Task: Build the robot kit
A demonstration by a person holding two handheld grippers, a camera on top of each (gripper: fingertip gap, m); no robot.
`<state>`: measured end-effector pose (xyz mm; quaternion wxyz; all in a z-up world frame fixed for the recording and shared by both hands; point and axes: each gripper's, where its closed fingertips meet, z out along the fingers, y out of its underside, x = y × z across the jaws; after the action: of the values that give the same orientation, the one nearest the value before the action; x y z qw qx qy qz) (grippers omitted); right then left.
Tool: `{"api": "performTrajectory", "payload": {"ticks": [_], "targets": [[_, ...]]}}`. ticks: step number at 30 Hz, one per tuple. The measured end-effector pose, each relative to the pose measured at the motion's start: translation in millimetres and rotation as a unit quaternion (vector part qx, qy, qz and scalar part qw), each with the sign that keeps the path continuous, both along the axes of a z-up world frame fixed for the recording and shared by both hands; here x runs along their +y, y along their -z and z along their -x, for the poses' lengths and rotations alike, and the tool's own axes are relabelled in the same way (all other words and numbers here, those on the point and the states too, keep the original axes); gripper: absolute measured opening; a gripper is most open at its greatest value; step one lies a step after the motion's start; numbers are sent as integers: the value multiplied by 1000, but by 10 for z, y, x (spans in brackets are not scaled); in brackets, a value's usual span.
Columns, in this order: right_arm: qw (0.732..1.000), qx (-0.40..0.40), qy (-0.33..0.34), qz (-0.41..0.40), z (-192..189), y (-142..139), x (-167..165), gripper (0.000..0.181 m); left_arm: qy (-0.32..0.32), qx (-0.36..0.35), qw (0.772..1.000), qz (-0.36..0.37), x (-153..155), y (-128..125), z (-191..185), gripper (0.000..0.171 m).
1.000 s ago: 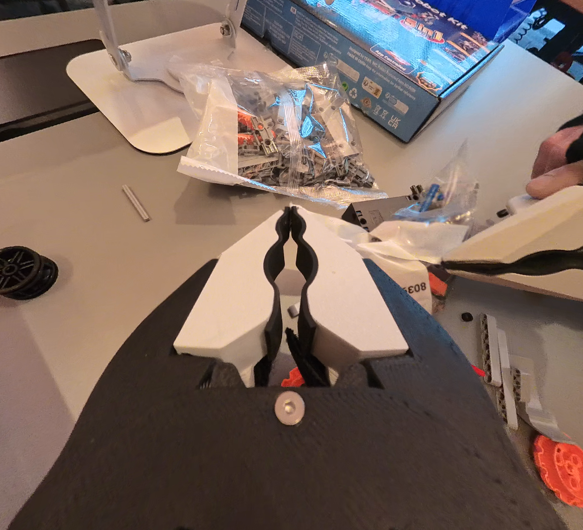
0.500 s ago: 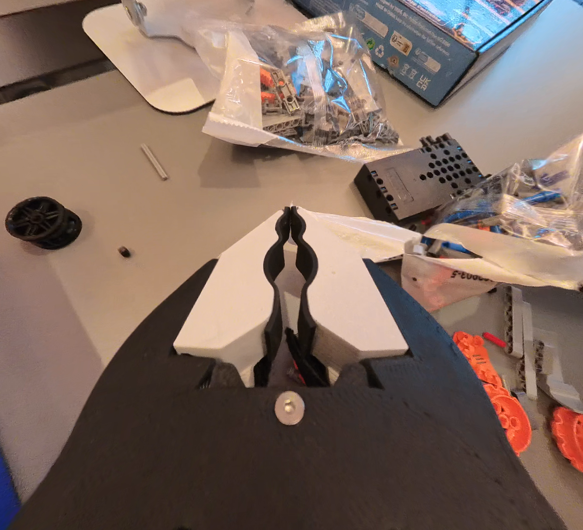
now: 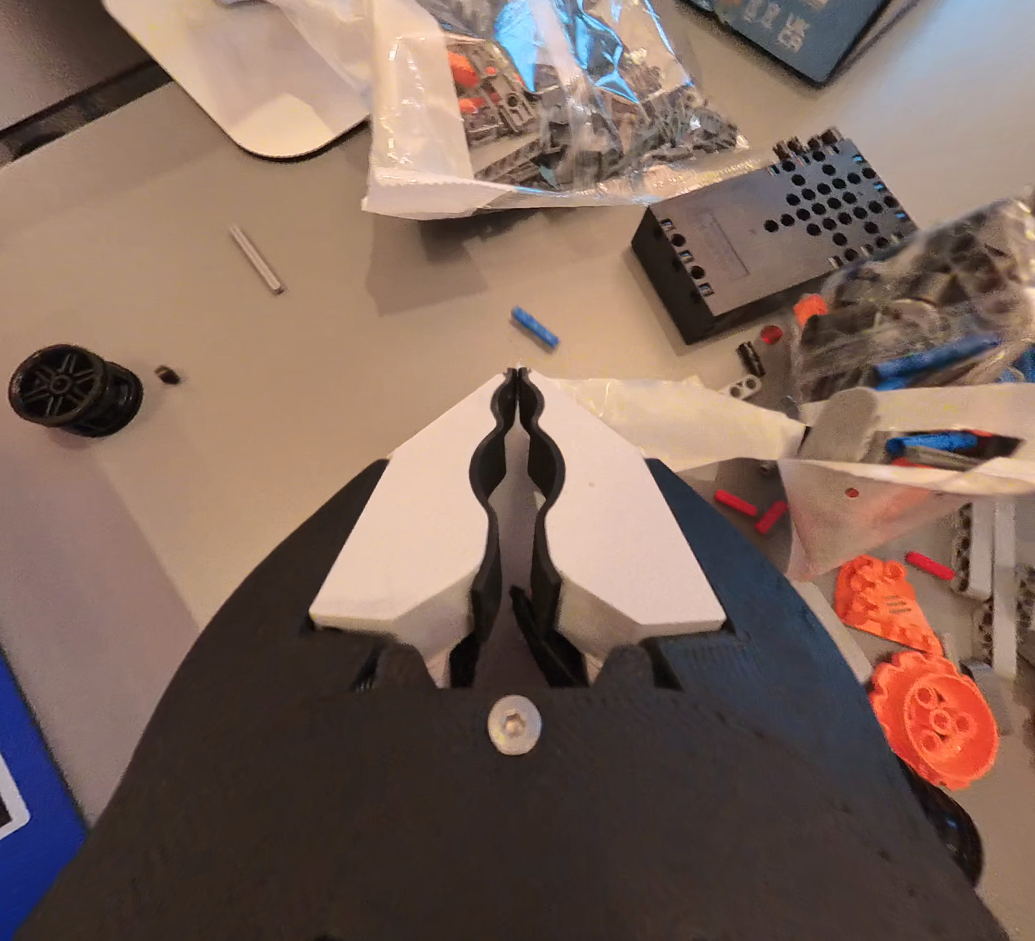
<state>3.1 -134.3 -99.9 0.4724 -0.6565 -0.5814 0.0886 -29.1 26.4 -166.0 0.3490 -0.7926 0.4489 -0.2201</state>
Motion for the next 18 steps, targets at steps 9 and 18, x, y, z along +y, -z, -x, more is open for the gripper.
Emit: {"api": "performTrajectory", "payload": {"ticks": [9, 18], "targets": [[979, 140, 91, 118, -418, -199, 327, 51, 71, 47, 996, 27, -254, 113, 79, 0], [947, 31, 160, 275, -486, 588, 405, 36, 95, 85, 991, 42, -337, 71, 192, 36]]}}
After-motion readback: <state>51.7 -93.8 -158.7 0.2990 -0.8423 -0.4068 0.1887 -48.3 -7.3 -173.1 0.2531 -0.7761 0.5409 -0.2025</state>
